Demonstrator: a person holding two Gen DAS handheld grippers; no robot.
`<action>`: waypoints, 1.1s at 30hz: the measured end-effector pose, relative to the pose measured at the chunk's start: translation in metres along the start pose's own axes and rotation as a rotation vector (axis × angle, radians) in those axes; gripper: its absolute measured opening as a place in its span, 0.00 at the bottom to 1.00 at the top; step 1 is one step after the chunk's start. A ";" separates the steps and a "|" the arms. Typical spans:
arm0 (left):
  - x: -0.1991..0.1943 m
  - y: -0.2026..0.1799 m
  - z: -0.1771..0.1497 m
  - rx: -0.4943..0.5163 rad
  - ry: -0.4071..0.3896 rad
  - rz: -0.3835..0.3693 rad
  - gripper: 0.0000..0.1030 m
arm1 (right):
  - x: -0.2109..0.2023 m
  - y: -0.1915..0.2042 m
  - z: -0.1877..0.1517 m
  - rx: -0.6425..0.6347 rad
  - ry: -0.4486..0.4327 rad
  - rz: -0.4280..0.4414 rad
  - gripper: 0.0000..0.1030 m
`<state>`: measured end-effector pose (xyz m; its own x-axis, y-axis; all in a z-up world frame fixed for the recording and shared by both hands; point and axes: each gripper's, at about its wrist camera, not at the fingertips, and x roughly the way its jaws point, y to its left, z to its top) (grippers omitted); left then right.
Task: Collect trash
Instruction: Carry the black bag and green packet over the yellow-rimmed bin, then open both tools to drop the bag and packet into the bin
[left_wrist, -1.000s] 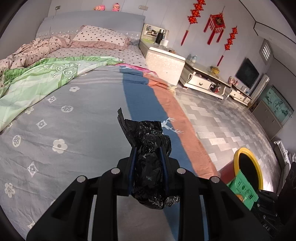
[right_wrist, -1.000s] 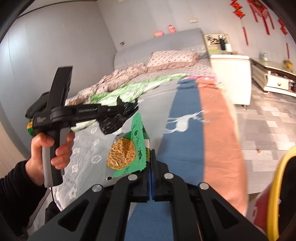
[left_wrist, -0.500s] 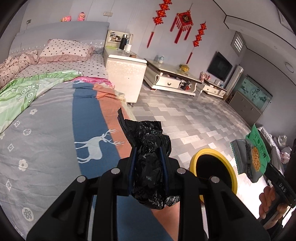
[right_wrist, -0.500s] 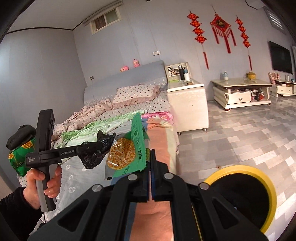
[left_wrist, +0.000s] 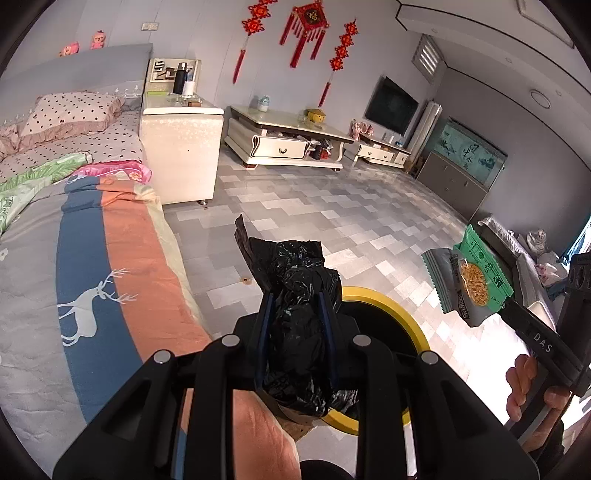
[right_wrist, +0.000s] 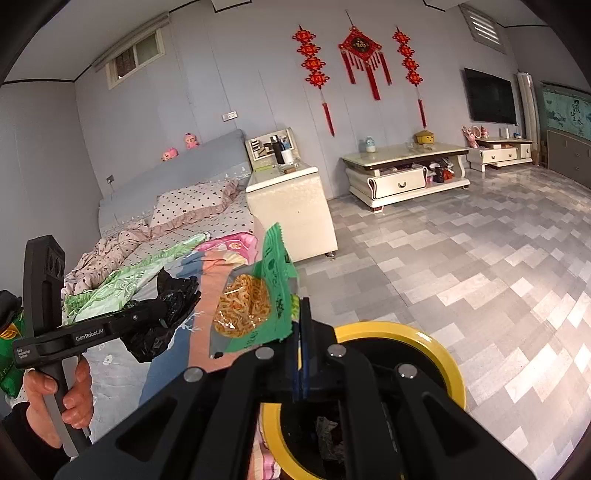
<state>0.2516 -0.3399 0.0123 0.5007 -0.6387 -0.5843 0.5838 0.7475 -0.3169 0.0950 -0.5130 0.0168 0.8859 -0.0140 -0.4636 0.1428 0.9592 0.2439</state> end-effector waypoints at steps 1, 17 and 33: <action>0.006 -0.006 -0.001 0.004 0.008 -0.005 0.22 | 0.004 -0.006 -0.001 0.010 0.014 -0.016 0.01; 0.106 -0.067 -0.033 0.054 0.118 -0.036 0.31 | 0.048 -0.062 -0.036 0.083 0.184 -0.186 0.02; 0.087 -0.049 -0.031 0.024 0.084 -0.033 0.53 | 0.034 -0.065 -0.037 0.099 0.169 -0.215 0.28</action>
<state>0.2468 -0.4266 -0.0458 0.4261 -0.6441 -0.6353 0.6145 0.7214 -0.3193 0.0997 -0.5658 -0.0467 0.7455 -0.1588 -0.6473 0.3693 0.9069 0.2029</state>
